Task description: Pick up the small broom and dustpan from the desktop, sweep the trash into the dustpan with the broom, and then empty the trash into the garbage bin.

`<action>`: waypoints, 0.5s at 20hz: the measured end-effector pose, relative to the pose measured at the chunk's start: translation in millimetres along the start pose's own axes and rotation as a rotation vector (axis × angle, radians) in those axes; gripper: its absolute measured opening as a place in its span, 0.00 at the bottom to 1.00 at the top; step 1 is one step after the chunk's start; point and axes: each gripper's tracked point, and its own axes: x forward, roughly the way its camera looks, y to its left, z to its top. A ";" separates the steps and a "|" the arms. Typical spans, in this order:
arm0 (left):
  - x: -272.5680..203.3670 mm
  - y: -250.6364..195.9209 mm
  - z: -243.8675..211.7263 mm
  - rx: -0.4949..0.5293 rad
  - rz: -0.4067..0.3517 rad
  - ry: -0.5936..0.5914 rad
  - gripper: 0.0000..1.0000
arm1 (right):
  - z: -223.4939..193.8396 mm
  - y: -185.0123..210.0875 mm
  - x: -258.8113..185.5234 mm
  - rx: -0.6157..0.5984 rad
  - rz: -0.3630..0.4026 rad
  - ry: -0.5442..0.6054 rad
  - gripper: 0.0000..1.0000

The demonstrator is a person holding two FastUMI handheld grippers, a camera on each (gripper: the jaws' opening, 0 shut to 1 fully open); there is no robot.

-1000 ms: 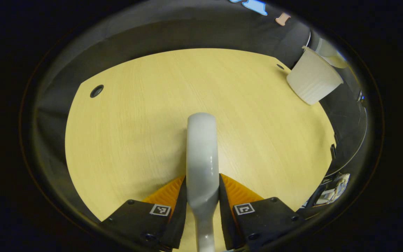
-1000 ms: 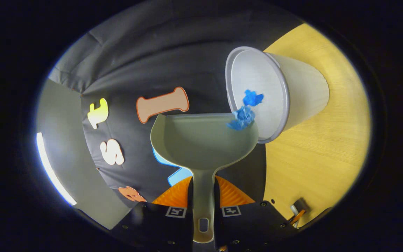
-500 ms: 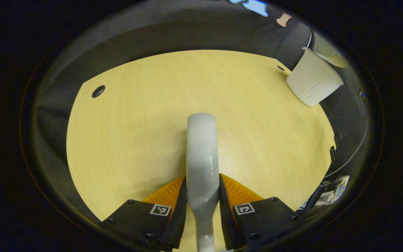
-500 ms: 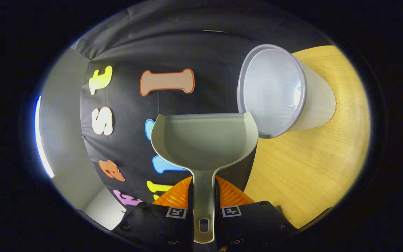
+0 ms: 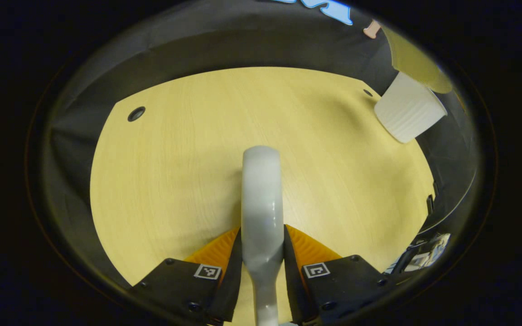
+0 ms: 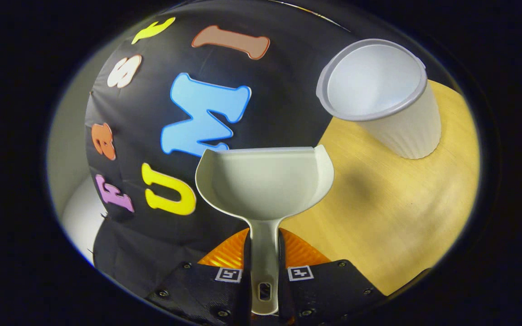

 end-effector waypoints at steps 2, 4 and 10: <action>-10.8 18.1 32.4 -0.021 0.005 0.001 0.52 | -26.9 -25.4 13.0 -0.089 -0.108 0.046 0.22; -21.8 38.3 67.4 -0.044 0.018 0.002 0.50 | -55.2 -50.6 20.4 -0.181 -0.203 0.098 0.22; -55.3 111.4 180.7 -0.147 0.115 0.029 0.50 | -112.7 -113.2 22.1 -0.491 -0.432 0.218 0.22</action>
